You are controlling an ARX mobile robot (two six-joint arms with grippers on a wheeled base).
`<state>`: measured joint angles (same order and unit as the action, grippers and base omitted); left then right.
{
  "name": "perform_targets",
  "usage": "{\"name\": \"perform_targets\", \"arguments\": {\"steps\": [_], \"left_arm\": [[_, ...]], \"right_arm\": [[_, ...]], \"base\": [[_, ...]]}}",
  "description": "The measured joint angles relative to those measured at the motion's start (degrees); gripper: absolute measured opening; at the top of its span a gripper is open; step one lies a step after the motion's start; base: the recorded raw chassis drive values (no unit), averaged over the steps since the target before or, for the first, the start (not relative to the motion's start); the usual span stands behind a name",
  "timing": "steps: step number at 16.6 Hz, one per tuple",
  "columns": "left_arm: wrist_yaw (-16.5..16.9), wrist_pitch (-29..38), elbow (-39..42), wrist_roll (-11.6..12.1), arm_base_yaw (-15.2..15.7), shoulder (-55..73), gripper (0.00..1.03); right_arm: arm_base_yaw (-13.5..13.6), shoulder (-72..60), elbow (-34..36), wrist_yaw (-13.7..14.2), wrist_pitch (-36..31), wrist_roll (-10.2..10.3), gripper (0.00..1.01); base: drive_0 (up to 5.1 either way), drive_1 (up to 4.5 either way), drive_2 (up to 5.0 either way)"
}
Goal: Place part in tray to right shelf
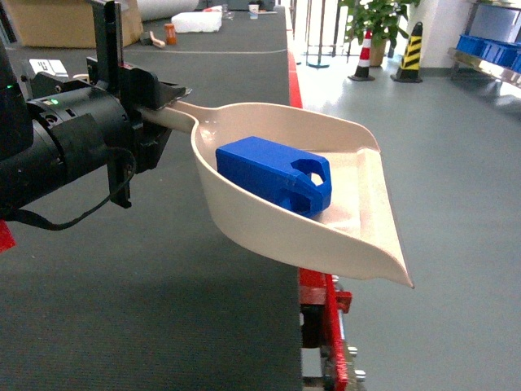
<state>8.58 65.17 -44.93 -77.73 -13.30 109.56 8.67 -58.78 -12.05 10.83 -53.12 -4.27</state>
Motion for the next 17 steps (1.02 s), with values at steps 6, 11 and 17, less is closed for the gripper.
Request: {"name": "perform_targets", "arguments": {"steps": [6, 11, 17], "left_arm": [[0.02, 0.28, 0.0, 0.0, 0.04, 0.0, 0.13], [0.0, 0.28, 0.0, 0.02, 0.0, 0.0, 0.13], [0.02, 0.04, 0.0, 0.04, -0.02, 0.0, 0.13]], "right_arm": [[0.0, 0.02, 0.0, 0.0, -0.04, -0.02, 0.98], [-0.04, 0.02, 0.0, 0.02, 0.02, 0.0, 0.98], [-0.04, 0.02, 0.0, 0.02, -0.04, -0.02, 0.98]], "base": [[5.0, -2.47, -2.5], [5.0, -2.38, -2.4], [5.1, -2.34, -2.3]]}}
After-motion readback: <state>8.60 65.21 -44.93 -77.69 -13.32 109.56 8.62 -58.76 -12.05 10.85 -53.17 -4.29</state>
